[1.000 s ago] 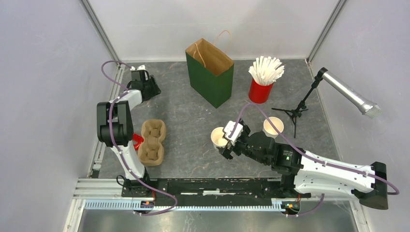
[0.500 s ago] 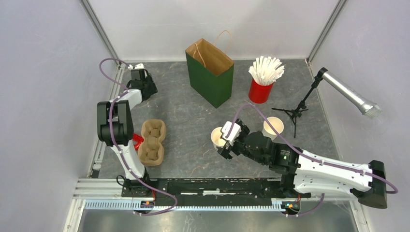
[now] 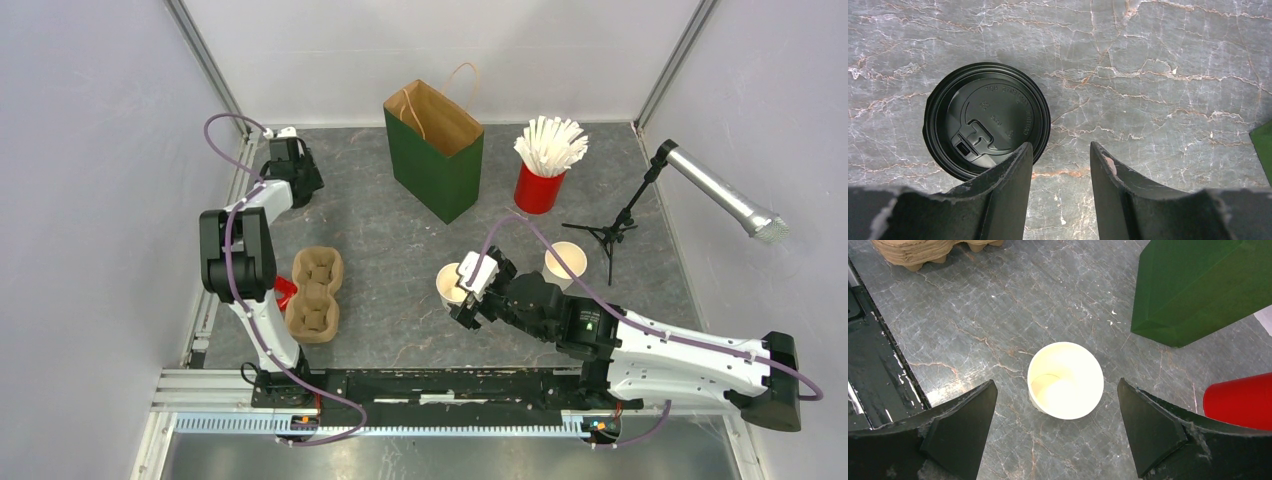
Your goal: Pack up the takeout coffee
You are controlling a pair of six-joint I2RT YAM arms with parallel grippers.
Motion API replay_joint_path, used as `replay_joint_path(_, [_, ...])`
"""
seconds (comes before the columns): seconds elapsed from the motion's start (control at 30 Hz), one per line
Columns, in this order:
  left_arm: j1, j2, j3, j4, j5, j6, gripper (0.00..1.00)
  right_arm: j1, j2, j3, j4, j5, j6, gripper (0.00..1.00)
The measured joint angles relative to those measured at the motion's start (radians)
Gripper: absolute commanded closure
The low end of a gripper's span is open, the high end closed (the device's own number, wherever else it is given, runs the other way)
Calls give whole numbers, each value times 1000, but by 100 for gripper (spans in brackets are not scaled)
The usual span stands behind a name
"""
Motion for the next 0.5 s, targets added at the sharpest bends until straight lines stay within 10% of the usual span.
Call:
replay_joint_path(0.27, [0,43,12,-13,-7,0,50,0,-3,0,0,0,-5,2])
replay_joint_path(0.5, [0,63,12,-19,-2,6,78,0,-4,0,0,0,-5,2])
